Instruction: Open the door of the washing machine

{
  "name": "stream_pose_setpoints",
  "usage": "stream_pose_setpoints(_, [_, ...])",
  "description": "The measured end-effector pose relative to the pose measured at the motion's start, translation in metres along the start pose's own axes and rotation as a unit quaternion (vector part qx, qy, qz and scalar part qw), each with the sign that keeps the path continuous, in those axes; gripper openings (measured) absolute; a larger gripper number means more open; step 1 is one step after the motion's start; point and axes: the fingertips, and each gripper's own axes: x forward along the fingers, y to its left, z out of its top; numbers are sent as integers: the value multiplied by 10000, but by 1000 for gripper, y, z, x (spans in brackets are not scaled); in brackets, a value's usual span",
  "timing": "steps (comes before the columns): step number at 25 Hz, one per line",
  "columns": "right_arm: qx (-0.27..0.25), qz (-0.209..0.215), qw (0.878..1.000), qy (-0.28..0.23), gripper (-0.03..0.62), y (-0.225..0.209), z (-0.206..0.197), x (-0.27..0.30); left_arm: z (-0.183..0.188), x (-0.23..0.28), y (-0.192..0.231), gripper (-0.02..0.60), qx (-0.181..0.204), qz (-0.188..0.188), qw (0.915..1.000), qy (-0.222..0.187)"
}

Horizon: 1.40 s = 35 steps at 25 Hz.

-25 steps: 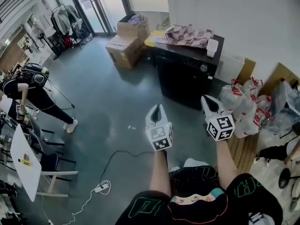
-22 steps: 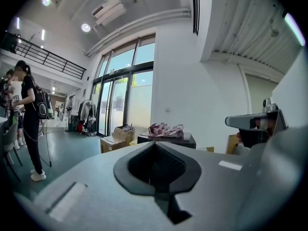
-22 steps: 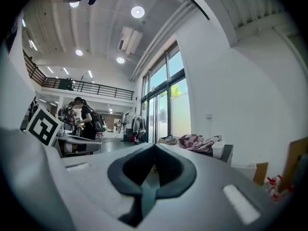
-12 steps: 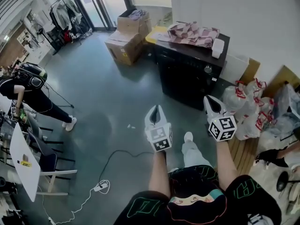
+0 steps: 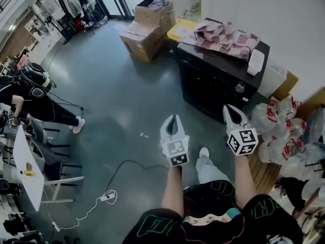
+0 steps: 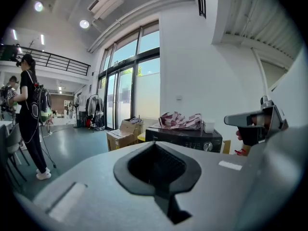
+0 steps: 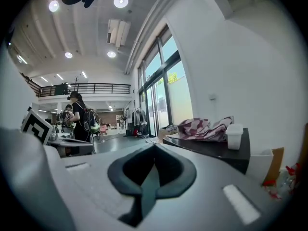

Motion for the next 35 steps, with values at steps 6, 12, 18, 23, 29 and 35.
stream_pose_setpoints(6, [260, 29, 9992, 295, 2, -52, -23, 67, -14, 70, -4, 11, 36, 318, 9987, 398])
stream_pose_setpoints(12, [509, 26, 9983, 284, 2, -105, -20, 128, 3, 142, -24, 11, 240, 223, 9981, 515])
stream_pose_setpoints(18, [560, 173, 9980, 241, 2, -119, -16, 175, 18, 188, -30, 11, 476, 116, 9972, 563])
stream_pose_setpoints(23, [536, 190, 9978, 329, 2, -126, -20, 202, 20, 218, -22, 11, 485, 75, 9968, 630])
stream_pose_setpoints(29, [501, -135, 9962, 705, 2, -141, -53, 216, -11, 262, -2, 11, 412, -43, 9936, 1052])
stream_pose_setpoints(35, [550, -675, 9893, 1167, 2, -152, -88, 240, -46, 326, -16, 11, 540, -898, 9832, 1495])
